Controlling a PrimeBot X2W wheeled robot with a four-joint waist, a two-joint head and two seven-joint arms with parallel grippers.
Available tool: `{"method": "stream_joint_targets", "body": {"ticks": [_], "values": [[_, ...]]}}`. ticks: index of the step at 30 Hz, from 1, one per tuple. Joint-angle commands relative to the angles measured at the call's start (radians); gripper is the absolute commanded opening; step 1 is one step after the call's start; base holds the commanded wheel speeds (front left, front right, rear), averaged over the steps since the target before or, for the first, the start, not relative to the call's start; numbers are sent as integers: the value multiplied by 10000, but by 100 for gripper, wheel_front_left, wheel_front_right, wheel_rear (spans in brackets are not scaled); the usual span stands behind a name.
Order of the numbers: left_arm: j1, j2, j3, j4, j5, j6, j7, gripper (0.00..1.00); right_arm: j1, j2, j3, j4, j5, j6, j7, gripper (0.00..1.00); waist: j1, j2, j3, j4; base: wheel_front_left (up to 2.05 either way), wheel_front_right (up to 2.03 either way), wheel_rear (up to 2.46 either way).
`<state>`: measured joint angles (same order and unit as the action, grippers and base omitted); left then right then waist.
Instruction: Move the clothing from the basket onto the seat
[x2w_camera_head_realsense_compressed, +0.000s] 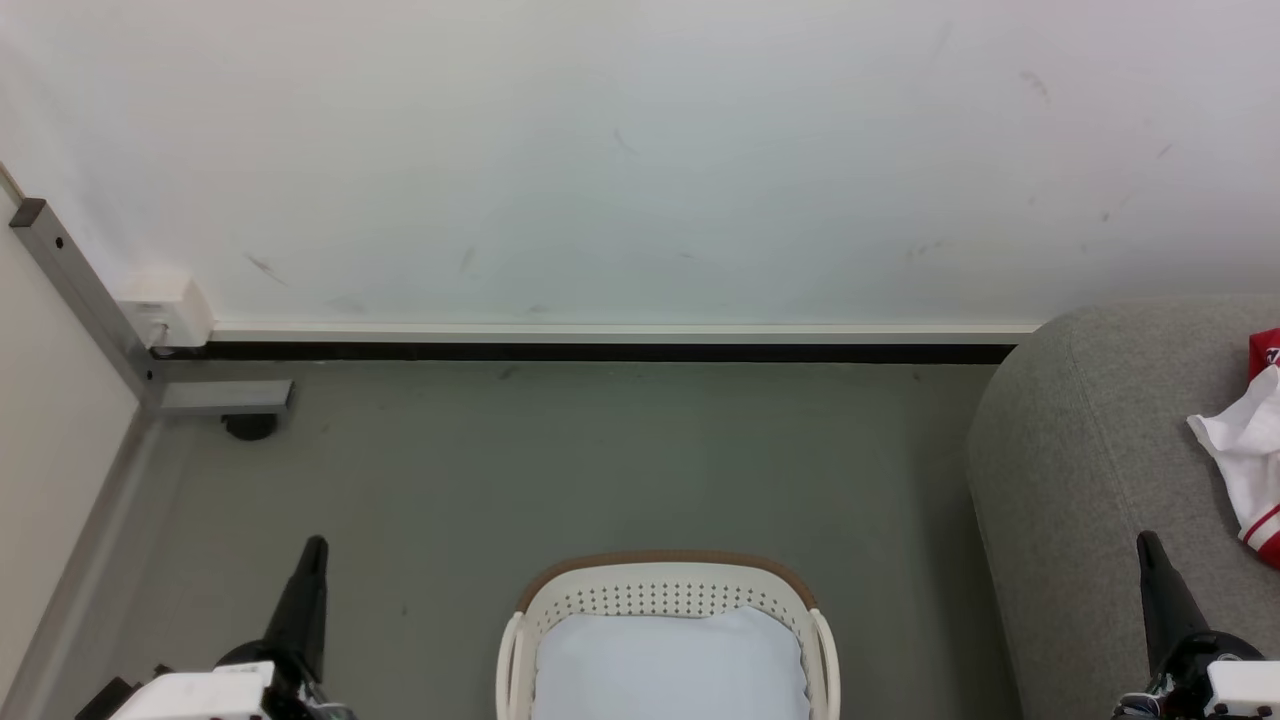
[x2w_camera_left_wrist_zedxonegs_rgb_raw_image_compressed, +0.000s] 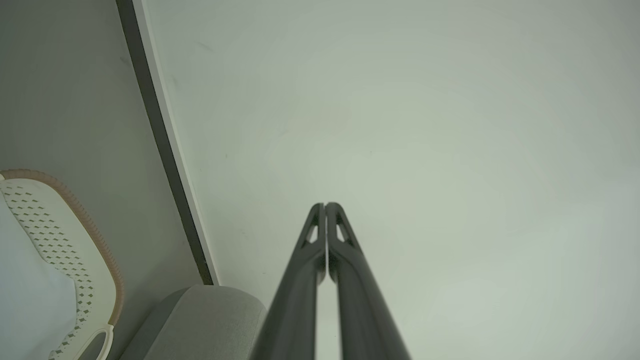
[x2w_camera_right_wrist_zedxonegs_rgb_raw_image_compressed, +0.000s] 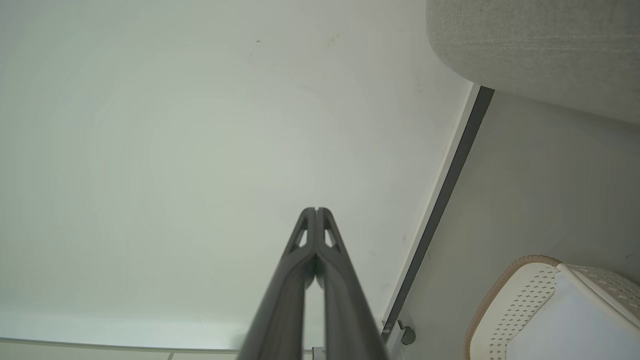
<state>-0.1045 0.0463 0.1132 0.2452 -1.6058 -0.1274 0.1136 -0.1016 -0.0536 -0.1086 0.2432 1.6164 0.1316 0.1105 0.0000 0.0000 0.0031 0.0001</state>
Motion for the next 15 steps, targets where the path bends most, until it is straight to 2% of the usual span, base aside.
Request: {"method": "stream_joint_targets", "body": {"ticks": [1, 15], "values": [[-83, 73, 28, 11, -128, -62, 49, 0, -114, 4, -44, 28, 0, -17, 34, 0, 0, 0, 0, -1, 0, 0, 0], [-83, 74, 27, 9, -129, -62, 48, 0, -115, 12, -55, 28, -15, -17, 29, 0, 0, 0, 0, -1, 0, 0, 0]]}}
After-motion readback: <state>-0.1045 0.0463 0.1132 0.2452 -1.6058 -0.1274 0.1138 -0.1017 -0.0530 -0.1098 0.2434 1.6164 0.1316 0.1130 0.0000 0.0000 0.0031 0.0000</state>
